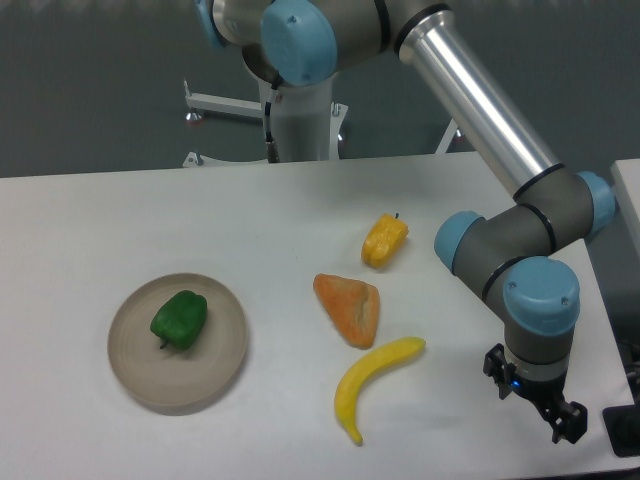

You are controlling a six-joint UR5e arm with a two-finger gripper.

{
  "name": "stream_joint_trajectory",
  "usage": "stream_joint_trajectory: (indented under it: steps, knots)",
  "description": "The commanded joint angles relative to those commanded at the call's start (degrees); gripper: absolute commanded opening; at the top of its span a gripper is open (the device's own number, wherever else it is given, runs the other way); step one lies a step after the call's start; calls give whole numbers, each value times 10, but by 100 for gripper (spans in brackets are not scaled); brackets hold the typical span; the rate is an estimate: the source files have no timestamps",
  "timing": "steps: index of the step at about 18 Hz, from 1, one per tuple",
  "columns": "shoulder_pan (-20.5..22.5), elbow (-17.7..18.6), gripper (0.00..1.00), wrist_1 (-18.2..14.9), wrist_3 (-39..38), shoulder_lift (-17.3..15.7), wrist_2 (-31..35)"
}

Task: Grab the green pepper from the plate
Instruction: 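Move the gripper over the green pepper on the beige plate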

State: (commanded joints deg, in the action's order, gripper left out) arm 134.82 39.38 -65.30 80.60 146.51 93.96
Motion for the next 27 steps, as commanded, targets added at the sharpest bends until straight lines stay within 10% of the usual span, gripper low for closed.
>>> stream_joint_trajectory:
  steps: [6, 12, 20, 27]
  knots:
    - [-17, 18, 100, -7, -9, -22, 1]
    - [-22, 157, 100, -17, -26, -132, -10]
    - [-111, 329, 100, -51, -329, -285, -97]
    - [-180, 403, 100, -42, -475, -304, -146]
